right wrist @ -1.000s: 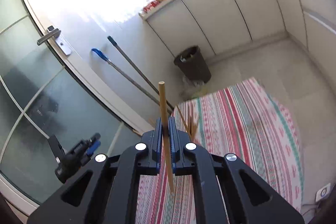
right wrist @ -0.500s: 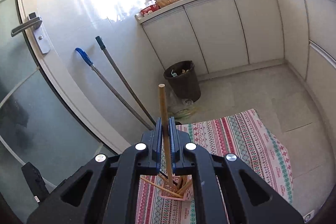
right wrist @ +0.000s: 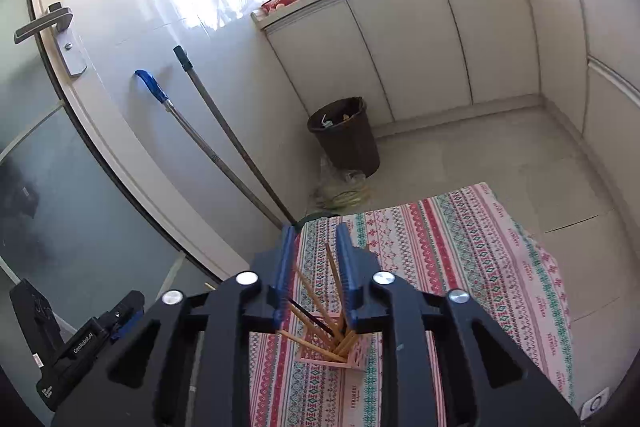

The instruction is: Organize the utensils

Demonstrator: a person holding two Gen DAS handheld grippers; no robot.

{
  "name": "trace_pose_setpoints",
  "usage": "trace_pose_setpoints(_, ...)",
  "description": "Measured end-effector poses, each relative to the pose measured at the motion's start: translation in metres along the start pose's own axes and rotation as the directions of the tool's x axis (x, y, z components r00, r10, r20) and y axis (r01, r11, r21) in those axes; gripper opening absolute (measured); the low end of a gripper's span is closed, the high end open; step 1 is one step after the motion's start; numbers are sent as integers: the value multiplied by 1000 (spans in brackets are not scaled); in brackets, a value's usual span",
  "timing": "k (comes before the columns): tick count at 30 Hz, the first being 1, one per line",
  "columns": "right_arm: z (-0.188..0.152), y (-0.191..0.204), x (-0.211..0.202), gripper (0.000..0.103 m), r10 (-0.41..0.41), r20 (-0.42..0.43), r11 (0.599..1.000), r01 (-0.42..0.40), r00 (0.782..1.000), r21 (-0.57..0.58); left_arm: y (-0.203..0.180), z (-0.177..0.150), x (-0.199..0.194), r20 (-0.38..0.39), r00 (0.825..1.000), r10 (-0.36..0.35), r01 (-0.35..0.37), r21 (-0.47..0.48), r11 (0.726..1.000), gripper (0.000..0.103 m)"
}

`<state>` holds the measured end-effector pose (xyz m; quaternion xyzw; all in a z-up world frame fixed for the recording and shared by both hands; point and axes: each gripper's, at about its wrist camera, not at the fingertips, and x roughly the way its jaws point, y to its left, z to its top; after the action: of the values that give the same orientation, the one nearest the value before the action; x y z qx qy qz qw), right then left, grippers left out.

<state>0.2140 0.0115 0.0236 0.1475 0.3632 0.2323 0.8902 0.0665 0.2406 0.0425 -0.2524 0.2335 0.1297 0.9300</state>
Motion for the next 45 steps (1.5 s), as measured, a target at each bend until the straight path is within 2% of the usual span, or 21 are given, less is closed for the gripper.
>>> trace_pose_setpoints(1, -5, 1, -7, 47, -28, 17, 1000, 28, 999, -13, -10, -3, -7, 41, 999, 36, -38, 47, 998, 61)
trace_pose_setpoints(2, -11, 1, -14, 55, -56, 35, 998, 57, 998, -28, -21, -8, -17, 100, 992, 76, -86, 93, 992, 77)
trace_pose_setpoints(3, -19, 1, -23, 61, -84, 57, 995, 86, 995, -45, -30, -13, -27, 162, 981, 109, -129, 119, 984, 86)
trace_pose_setpoints(4, -26, 1, -30, 73, -107, 74, 992, 111, 992, -56, -38, -18, -37, 231, 964, 135, -169, 133, 977, 96)
trace_pose_setpoints(5, -36, -1, -38, 84, -136, 93, 988, 142, 986, -61, -46, -24, -49, 306, 942, 139, -190, 145, 971, 96)
trace_pose_setpoints(7, -51, -8, -52, 97, -180, 132, 981, 187, 975, -47, -59, -38, -65, 401, 902, 159, -237, 153, 959, 96)
trace_pose_setpoints(8, -60, -13, -59, 97, -203, 154, 977, 211, 967, -36, -64, -44, -69, 427, 888, 171, -257, 153, 954, 96)
trace_pose_setpoints(9, -66, -18, -64, 97, -231, 165, 971, 239, 959, -31, -67, -52, -70, 433, 884, 177, -268, 159, 950, 96)
trace_pose_setpoints(10, -73, -22, -67, 97, -262, 174, 962, 271, 949, -32, -71, -60, -68, 419, 891, 173, -268, 181, 946, 96)
trace_pose_setpoints(12, -87, -29, -71, 97, -317, 193, 941, 333, 929, -57, -79, -79, -56, 339, 928, 157, -258, 278, 925, 96)
trace_pose_setpoints(13, -91, -31, -72, 97, -323, 190, 938, 341, 927, -70, -83, -86, -50, 304, 938, 168, -264, 310, 913, 96)
trace_pose_setpoints(14, -93, -33, -72, 97, -326, 181, 935, 345, 928, -81, -85, -95, -45, 285, 943, 173, -265, 325, 908, 96)
trace_pose_setpoints(17, -100, -39, -78, 97, -342, 154, 929, 358, 927, -96, -89, -106, -45, 275, 950, 147, -233, 316, 920, 96)
trace_pose_setpoints(21, -106, -45, -86, 97, -378, 172, 911, 398, 910, -106, -105, -115, -37, 242, 956, 165, -248, 371, 895, 96)
trace_pose_setpoints(23, -105, -48, -86, 97, -378, 161, 912, 396, 912, -105, -111, -118, -32, 196, 970, 144, -213, 397, 893, 96)
trace_pose_setpoints(29, -109, -52, -80, 97, -384, 129, 911, 398, 914, -107, -117, -124, -26, 203, 965, 165, -239, 427, 872, 96)
trace_pose_setpoints(35, -111, -53, -74, 97, -383, 110, 912, 395, 917, -112, -113, -121, -24, 190, 969, 161, -227, 411, 883, 96)
trace_pose_setpoints(45, -110, -57, -71, 97, -380, 101, 915, 390, 919, -101, -115, -123, -20, 163, 974, 155, -210, 418, 884, 96)
